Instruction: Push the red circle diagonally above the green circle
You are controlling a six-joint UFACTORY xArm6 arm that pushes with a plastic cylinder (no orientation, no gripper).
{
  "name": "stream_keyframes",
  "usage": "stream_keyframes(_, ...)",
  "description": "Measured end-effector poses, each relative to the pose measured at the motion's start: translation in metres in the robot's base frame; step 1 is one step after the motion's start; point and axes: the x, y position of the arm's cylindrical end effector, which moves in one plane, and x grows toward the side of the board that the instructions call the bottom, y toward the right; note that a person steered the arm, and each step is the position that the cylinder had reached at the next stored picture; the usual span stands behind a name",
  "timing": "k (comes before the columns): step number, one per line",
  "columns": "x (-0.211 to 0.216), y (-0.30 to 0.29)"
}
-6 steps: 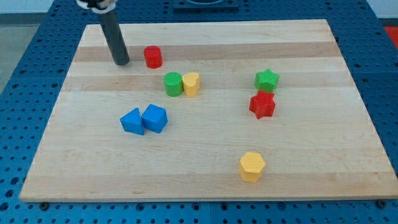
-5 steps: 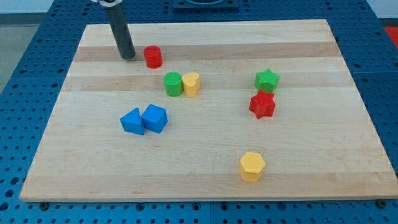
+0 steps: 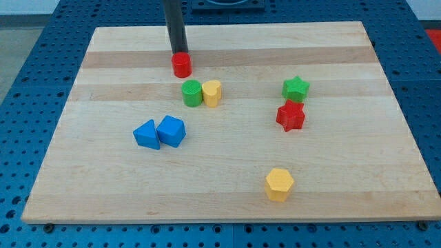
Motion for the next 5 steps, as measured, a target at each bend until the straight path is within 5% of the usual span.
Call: stream_keyframes(5,0.078,0.003)
